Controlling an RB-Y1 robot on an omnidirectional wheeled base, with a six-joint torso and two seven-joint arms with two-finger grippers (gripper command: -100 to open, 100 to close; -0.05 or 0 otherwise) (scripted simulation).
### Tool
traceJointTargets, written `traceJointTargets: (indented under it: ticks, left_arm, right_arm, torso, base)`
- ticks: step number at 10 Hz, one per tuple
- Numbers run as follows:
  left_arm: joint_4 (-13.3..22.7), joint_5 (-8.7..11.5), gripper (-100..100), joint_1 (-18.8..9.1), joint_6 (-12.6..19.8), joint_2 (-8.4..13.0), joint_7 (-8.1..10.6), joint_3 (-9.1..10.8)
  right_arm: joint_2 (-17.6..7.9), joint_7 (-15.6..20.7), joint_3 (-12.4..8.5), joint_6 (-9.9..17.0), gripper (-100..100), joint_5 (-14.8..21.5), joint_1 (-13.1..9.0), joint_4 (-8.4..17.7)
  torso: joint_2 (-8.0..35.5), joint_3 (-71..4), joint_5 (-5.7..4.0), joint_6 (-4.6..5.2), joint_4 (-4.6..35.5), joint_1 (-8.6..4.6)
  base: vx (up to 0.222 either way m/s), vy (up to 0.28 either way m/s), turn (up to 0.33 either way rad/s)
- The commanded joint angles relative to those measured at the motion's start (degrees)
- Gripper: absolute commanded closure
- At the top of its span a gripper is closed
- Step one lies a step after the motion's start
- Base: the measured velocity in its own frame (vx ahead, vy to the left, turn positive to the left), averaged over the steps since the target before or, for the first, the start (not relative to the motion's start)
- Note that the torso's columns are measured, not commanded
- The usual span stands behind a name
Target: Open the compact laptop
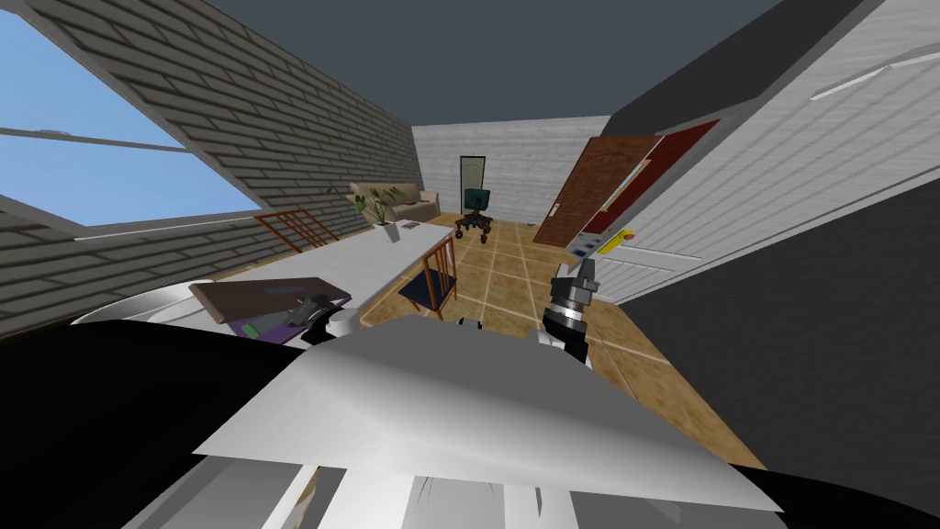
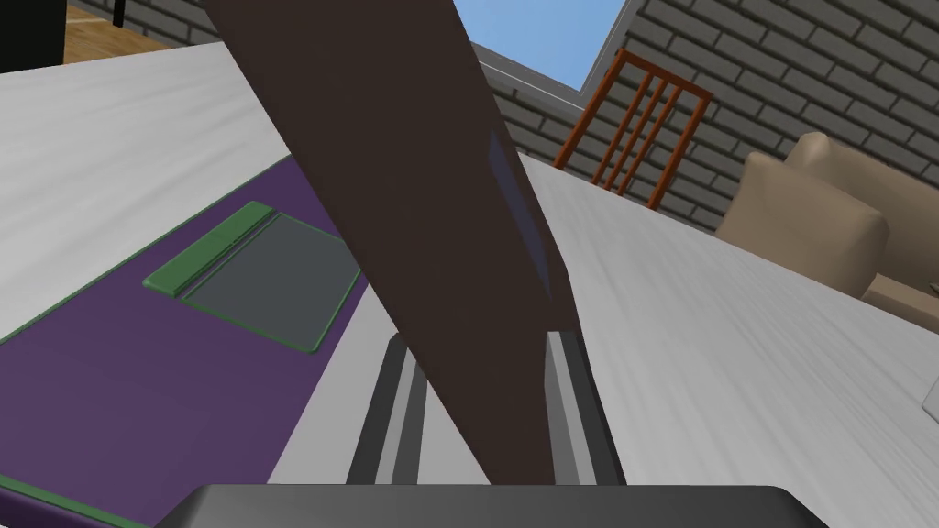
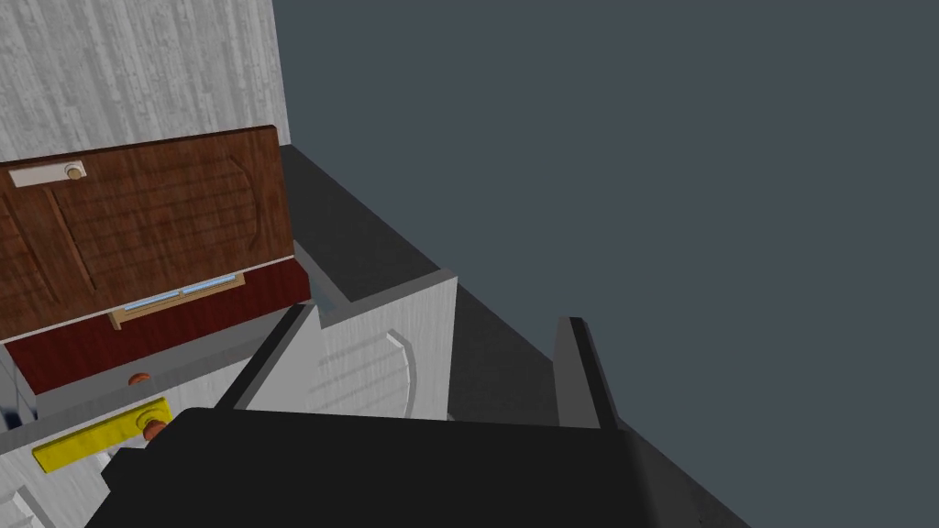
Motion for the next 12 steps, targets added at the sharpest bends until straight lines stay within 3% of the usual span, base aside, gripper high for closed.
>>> traceJointTargets:
  ticks: [1, 2, 3, 5, 6, 7, 8, 11, 12]
  left_arm:
    - [0.8, -0.1, 100, 0.4, 0.2, -0.4, 3.62, -0.82]
    - [1.9, 0.0, 100, 3.3, -1.8, -0.5, 5.62, -2.09]
    - [1.9, 0.0, 100, 4.3, -1.8, -0.5, 7.13, -2.09]
    - [1.9, 0.0, 100, 4.3, -1.8, -0.5, 9.76, -2.09]
    - [0.7, 1.1, -100, 4.4, -0.1, 0.5, 7.73, -0.13]
    - [0.2, 2.4, -100, 4.2, 1.5, 1.3, 6.42, 1.38]
    - [0.2, 2.4, -100, 4.2, 2.4, 1.3, 6.42, 1.38]
    - [-0.8, 4.9, -100, 3.8, 7.0, 2.8, 3.80, 4.38]
    - [-0.8, 4.9, -100, 3.8, 7.5, 2.8, 3.80, 4.38]
  right_arm:
    - [0.0, 0.0, 0.0, 0.0, 0, 0.0, 0.0, 0.0]
    - [0.0, 0.0, 0.0, 0.0, 0, 0.0, 0.0, 0.0]
    - [0.0, 0.0, 0.0, 0.0, 0, 0.0, 0.0, 0.0]
    - [0.0, 0.0, 0.0, 0.0, 0, 0.0, 0.0, 0.0]
    - [0.0, 0.0, 0.0, 0.0, 0, 0.0, 0.0, 0.0]
    - [0.0, 0.0, 0.0, 0.0, 0, 0.0, 0.0, 0.0]
    - [0.0, 0.0, 0.0, 0.0, 0, 0.0, 0.0, 0.0]
    - [0.0, 0.0, 0.0, 0.0, 0, 0.0, 0.0, 0.0]
    - [0.0, 0.0, 0.0, 0.0, 0, 0.0, 0.0, 0.0]
  torso:
    - [0.0, 0.0, -0.03, 0.03, 0.0, 0.02]
    - [0.0, 0.0, -0.05, 0.05, 0.0, 0.01]
    - [-0.1, 0.0, 0.12, 0.14, 0.0, 0.05]
    - [-0.1, 0.0, 0.21, 0.13, 0.0, 0.15]
    - [0.0, 0.0, 0.16, 0.11, 0.0, 0.23]
    - [0.0, 0.0, -0.23, -0.26, 0.1, -0.06]
    - [0.2, 0.0, -0.54, -0.46, 0.1, -0.48]
    - [0.8, 0.3, -0.66, -0.52, 0.3, -0.61]
    - [0.7, 0.3, -0.65, -0.55, 0.2, -0.57]
  base:
    - [0.000, 0.000, 0.000]
    - [0.037, 0.016, -0.154]
    - [0.038, 0.025, -0.115]
    - [0.011, 0.000, -0.015]
    - [0.053, -0.036, 0.130]
    - [0.120, -0.050, 0.188]
    - [0.097, -0.040, 0.056]
    - [0.072, -0.034, 0.082]
    - [0.055, -0.035, 0.066]
